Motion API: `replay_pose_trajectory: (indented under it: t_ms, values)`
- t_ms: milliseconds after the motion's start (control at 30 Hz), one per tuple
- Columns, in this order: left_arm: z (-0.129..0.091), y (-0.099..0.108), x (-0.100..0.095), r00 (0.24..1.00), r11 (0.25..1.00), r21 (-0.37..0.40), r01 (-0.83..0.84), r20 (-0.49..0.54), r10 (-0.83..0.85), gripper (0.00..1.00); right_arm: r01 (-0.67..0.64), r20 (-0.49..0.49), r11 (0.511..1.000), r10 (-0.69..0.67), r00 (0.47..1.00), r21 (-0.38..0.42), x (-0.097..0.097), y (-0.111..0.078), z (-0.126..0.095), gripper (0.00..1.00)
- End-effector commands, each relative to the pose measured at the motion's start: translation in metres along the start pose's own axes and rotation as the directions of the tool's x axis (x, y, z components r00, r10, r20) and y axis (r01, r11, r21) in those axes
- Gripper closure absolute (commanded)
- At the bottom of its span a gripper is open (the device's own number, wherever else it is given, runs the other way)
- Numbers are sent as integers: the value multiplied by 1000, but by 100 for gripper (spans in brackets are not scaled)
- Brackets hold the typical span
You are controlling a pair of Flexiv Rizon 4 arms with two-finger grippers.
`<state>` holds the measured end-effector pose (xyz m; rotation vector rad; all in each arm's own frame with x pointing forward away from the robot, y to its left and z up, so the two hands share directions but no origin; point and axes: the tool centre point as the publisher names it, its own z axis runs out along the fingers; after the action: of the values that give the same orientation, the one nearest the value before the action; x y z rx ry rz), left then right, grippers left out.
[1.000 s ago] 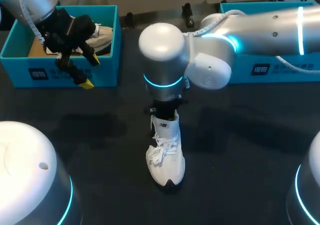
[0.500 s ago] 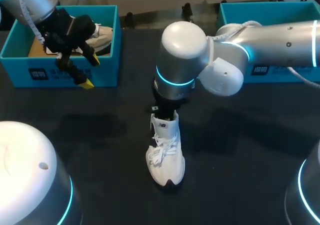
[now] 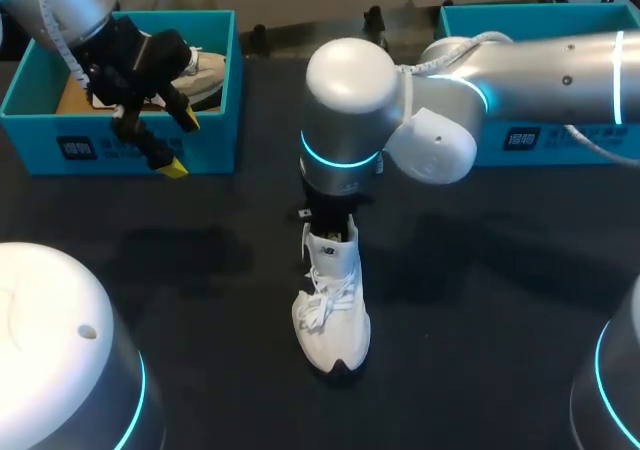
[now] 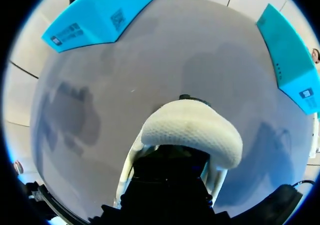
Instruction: Take the shoe out of the shoebox, open the shoe tongue, remove and reinsert the insole, then place the shoe into the shoebox
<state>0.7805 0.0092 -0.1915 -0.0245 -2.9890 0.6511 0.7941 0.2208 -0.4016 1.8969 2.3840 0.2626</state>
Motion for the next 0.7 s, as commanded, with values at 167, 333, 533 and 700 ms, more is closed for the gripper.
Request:
replay_pose_trajectory:
  t_ms: [167, 333, 533, 700]
  values:
    - [0, 0, 1, 1000, 1000, -3, 0, 1, 0, 0, -10, -38, 998, 12, 999, 54, 2, -13, 14, 100]
    - [0, 0, 1, 1000, 1000, -3, 0, 1, 0, 0, -38, -37, 995, 42, 998, 91, 4, -28, 15, 100]
    - [0, 0, 1, 1000, 1000, -3, 0, 1, 0, 0, -92, -32, 990, 96, 995, 109, 4, -37, -5, 100]
    - [0, 0, 1, 1000, 1000, -3, 0, 1, 0, 0, -130, -23, 982, 134, 991, 139, 5, -36, -22, 100]
